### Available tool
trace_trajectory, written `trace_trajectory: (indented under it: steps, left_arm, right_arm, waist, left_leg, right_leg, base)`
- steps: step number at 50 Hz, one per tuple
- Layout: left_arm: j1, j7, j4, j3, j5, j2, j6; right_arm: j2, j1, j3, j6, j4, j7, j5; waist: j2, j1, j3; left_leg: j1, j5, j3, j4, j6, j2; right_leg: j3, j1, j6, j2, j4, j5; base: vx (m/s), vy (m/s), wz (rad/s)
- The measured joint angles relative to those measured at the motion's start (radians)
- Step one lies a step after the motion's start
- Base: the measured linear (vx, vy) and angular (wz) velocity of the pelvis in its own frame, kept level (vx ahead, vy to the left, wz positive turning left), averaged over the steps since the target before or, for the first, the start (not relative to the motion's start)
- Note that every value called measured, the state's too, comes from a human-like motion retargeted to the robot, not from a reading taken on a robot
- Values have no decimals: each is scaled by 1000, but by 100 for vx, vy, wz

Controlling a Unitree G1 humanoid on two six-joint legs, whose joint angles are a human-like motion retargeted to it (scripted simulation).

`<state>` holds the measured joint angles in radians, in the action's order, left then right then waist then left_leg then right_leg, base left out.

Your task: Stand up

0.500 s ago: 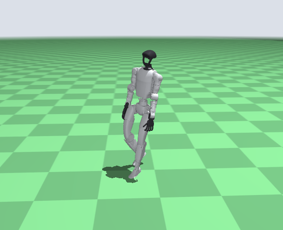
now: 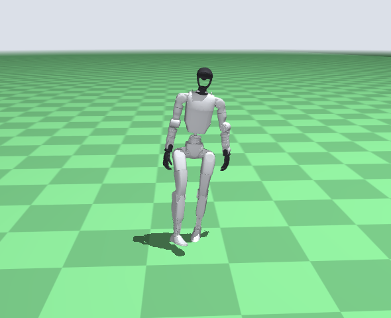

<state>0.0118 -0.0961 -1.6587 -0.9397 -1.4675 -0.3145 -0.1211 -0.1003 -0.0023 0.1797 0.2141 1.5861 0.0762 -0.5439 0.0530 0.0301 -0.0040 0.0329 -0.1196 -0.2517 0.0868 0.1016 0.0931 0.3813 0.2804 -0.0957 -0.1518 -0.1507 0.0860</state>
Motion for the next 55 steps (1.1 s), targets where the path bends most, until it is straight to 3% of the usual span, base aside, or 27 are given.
trace_trajectory:
  steps: [2,4,9,13,17,20,21,22,23,25,27,30,37,55]
  left_arm:
    - [-34,18,-36,-57,77,-41,-5]
    - [-57,37,-41,-103,155,-61,22]
    - [-64,93,-37,-160,273,-69,151]
    - [-16,98,11,-129,287,-53,223]
    - [34,100,67,-93,272,-14,228]
    - [41,85,97,-72,256,46,226]
    - [32,82,106,-65,246,59,224]
    - [24,79,114,-56,235,72,221]
    - [18,77,119,-46,223,84,219]
    - [9,73,127,-27,198,104,211]
    - [-7,73,130,-12,173,118,204]
    - [-31,67,127,-1,133,132,191]
    - [-68,38,101,-10,57,129,153]
    - [-96,33,69,-52,76,136,136]
  right_arm:
    - [4,3,27,4,-6,-10,6]
    - [3,5,45,11,-18,-13,14]
    - [-27,5,54,28,-42,-5,29]
    - [-63,-23,89,13,-43,-20,21]
    - [-81,-40,115,-2,-37,-26,26]
    - [-90,-34,125,-14,-38,-21,15]
    - [-80,-23,126,-13,-40,-17,13]
    - [-73,-13,128,-12,-43,-13,13]
    - [-69,-5,132,-12,-48,-12,14]
    - [-61,6,141,-11,-55,-16,19]
    - [-53,15,145,-9,-58,-26,23]
    - [-44,21,144,-16,-60,-49,22]
    - [-11,29,122,-15,-52,-68,32]
    - [11,46,64,-25,0,-68,-19]
  waist:
    - [-8,-9,-18]
    - [-14,-14,-21]
    - [-19,-1,-42]
    - [-2,-4,-31]
    - [12,22,-36]
    - [24,22,-51]
    - [21,21,-59]
    - [20,24,-65]
    - [21,35,-72]
    - [11,48,-81]
    - [-3,49,-91]
    - [-14,48,-100]
    - [-26,34,-94]
    - [-24,11,-80]
  left_leg:
    - [-14,0,-5,25,21,-10]
    - [-25,-3,-18,58,48,-15]
    - [-97,-26,-27,177,148,10]
    - [-203,-54,130,361,160,126]
    - [-312,4,355,498,160,157]
    - [-332,101,307,532,160,103]
    - [-325,120,306,527,159,35]
    - [-315,126,332,517,125,-25]
    - [-301,104,414,495,27,-70]
    - [-255,5,533,409,-69,-134]
    - [-201,52,551,298,-42,-134]
    - [-144,120,537,191,-56,-125]
    - [-57,83,487,15,-67,-115]
    - [-90,73,448,29,-93,-79]
  right_leg:
    - [37,-17,-30,-25,-9,29]
    - [-8,-32,-38,4,-8,51]
    - [-123,-63,-68,70,7,103]
    - [-188,-72,-16,196,-25,176]
    - [-294,-58,35,268,-38,194]
    - [-332,-82,-40,248,-13,194]
    - [-352,-104,-76,205,11,187]
    - [-375,-123,-101,177,31,184]
    - [-404,-139,-101,183,45,186]
    - [-442,-161,-102,173,58,193]
    - [-463,-174,-99,154,61,201]
    - [-473,-196,-92,137,64,207]
    - [-495,-237,-92,103,79,205]
    - [-534,-234,-81,142,104,167]
  base:
    - [39,-18,133]
    - [32,-13,142]
    - [24,-4,151]
    - [8,50,146]
    - [-18,45,167]
    - [1,-97,111]
    - [11,-114,96]
    - [11,-66,110]
    - [10,-30,124]
    - [9,-4,112]
    - [9,-2,69]
    - [8,0,38]
    - [0,2,16]
    - [-3,10,11]
